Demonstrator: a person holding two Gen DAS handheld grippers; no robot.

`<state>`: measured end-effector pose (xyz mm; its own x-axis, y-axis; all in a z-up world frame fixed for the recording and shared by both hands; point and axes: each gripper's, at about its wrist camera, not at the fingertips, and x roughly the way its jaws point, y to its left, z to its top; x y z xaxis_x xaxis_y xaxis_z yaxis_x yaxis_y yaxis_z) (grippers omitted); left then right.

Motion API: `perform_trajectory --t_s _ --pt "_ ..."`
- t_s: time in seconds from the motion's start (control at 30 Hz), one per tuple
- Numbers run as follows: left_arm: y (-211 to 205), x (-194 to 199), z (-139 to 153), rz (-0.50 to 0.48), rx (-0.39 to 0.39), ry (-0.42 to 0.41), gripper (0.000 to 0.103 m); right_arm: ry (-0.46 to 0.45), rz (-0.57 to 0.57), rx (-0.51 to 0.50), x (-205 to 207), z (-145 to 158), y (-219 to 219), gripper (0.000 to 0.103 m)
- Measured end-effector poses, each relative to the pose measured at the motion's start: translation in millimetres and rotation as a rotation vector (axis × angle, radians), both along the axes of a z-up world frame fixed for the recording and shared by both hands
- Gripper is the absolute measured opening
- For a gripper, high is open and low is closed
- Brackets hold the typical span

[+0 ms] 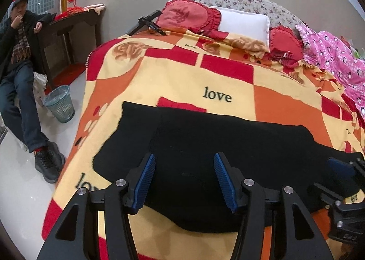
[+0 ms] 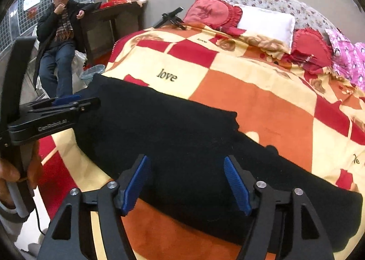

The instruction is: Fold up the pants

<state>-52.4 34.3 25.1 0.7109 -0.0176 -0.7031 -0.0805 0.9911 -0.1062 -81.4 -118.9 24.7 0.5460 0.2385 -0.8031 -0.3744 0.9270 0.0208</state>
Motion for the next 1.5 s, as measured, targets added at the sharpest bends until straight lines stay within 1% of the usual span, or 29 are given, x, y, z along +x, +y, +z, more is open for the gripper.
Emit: perform_trajectory --t_s 0.13,0.27,0.3,0.47,0.53,0.63,0.8,1.0,1.1,1.17,1.2,1.23,1.37,1.43,1.5 --pt "-6 3 -9 -0.014 -0.001 0.017 0.054 0.031 -0.033 0.002 7 -13 -8 0.071" --pt "-12 10 -17 -0.018 0.025 0.017 0.054 0.057 -0.056 0.010 11 -29 -14 0.072" --pt "-12 12 -18 -0.017 0.022 0.021 0.054 0.042 -0.055 0.014 10 -29 -14 0.072" --pt "-17 13 -12 -0.023 0.029 0.028 0.054 0.043 -0.062 0.023 7 -20 -25 0.072" --pt "-21 11 -8 -0.033 0.017 0.035 0.053 0.030 -0.087 0.021 3 -15 -37 0.072" --pt "-32 6 0 -0.056 0.013 0.023 0.053 0.029 -0.133 0.013 -4 -11 -61 0.073" --pt "-49 -3 11 -0.102 0.016 0.005 0.054 0.028 -0.240 0.000 -19 -7 -113 0.074" --pt "-76 -7 16 -0.173 0.026 0.001 0.054 0.045 -0.378 -0.019 -44 -10 -177 0.074" --pt "-90 -3 16 -0.231 0.018 0.024 0.054 0.043 -0.402 0.004 -56 -10 -199 0.074" --pt "-102 0 15 -0.276 0.011 0.039 0.056 0.039 -0.436 -0.027 -63 -7 -211 0.076" --pt "-109 3 14 -0.299 0.009 0.048 0.059 0.039 -0.461 -0.044 -68 -7 -220 0.077" --pt "-117 6 13 -0.324 0.010 0.060 0.060 0.042 -0.483 -0.044 -71 -7 -228 0.078" --pt "-143 20 13 -0.409 0.007 0.098 0.060 0.043 -0.572 -0.015 -85 -4 -260 0.078" --pt "-161 30 13 -0.460 0.007 0.122 0.060 0.036 -0.592 -0.007 -90 -1 -268 0.078" --pt "-176 41 16 -0.503 0.009 0.126 0.061 0.034 -0.597 -0.003 -92 -1 -274 0.079"
